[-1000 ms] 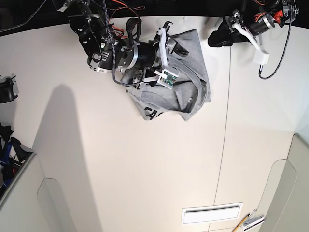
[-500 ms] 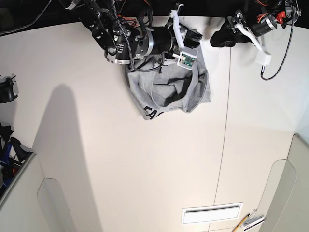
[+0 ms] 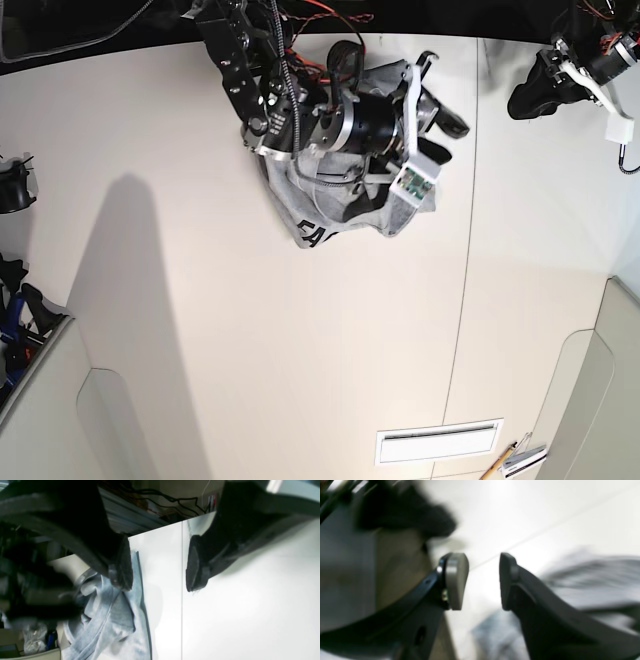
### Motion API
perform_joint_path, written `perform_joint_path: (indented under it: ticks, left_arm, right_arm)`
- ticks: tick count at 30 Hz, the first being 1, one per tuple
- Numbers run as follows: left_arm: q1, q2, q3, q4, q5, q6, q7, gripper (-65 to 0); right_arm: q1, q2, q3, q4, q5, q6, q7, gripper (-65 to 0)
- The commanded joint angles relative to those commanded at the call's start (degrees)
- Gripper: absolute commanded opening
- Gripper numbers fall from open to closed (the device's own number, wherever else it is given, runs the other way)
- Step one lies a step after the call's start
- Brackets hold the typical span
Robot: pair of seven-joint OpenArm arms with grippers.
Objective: Fold the T-shirt properly
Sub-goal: 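Press and regrasp the grey shirt bundle with the right gripper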
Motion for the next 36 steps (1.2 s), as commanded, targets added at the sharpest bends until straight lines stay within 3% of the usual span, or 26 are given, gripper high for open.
perform_joint_path:
  ticks: [3,7,13,20,23,27,29,32,34,36]
  left_arm:
    - [0.0,0.0,0.0,0.0,0.0,0.0,0.0,-27.7]
    - [0.0,0.0,0.0,0.0,0.0,0.0,0.0,-27.7]
    - [0.0,0.0,0.0,0.0,-0.1,0.0,0.0,-27.7]
    - [0.0,0.0,0.0,0.0,-0.2,0.0,0.0,-27.7]
    - [-0.2,0.0,0.0,0.0,-0.2,0.0,-0.1,-27.7]
    - [-0.2,0.0,0.0,0.0,-0.2,0.0,0.0,-27.7]
    - [-0.2,0.0,0.0,0.0,-0.2,0.0,0.0,-27.7]
    - [-0.2,0.0,0.0,0.0,-0.2,0.0,0.0,-27.7]
    - [-0.2,0.0,0.0,0.0,-0.2,0.0,0.0,-27.7]
    - [-0.2,-0.1,0.0,0.0,-0.2,0.0,0.0,-27.7]
  right_arm:
    - [0.0,0.0,2.5,-0.3,-0.4,-1.33,0.5,-41.3]
    - [0.1,0.0,1.5,-3.6,-5.6,-6.54,5.1,-26.1]
    - [5.6,-0.7,0.0,-13.9,-5.9,-9.81,6.9,-26.0]
    - [10.4,-0.7,-1.8,-17.2,-5.2,-10.01,7.6,-26.0]
    - [11.9,-0.7,-3.0,-16.4,-5.3,-10.10,5.2,-26.0]
    - [11.7,-0.7,-3.0,-9.0,-5.5,-12.90,-0.1,-26.0]
    - [10.4,-0.7,-3.0,-3.8,-5.6,-13.18,-1.7,-26.0]
    - [6.7,-0.7,-3.0,-1.7,-8.5,-16.79,-2.8,-26.0]
    - [4.3,-0.7,-3.0,-1.7,-12.0,-17.92,-2.5,-26.0]
    - [2.7,-0.7,-3.0,-1.7,-15.4,-20.63,-2.3,-26.0]
